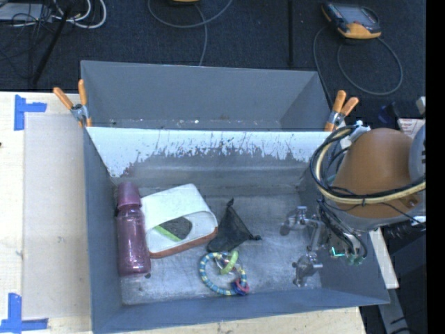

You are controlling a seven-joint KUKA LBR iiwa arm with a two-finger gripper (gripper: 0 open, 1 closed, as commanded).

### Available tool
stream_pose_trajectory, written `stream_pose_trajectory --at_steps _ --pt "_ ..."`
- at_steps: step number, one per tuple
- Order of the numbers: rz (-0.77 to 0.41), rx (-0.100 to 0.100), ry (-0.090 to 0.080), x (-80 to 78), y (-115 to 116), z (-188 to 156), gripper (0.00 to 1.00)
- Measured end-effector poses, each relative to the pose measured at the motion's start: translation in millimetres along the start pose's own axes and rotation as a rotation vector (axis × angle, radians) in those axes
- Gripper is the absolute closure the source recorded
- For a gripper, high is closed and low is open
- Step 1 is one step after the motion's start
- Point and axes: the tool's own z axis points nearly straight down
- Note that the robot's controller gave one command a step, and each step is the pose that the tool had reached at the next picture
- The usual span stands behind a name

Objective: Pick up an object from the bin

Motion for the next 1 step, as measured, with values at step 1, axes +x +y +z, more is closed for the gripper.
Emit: stream_pose_trajectory --at_steps 1 --pt "-0.003 0.001 -0.007 -1.8 0.3 -3.6 0.00"
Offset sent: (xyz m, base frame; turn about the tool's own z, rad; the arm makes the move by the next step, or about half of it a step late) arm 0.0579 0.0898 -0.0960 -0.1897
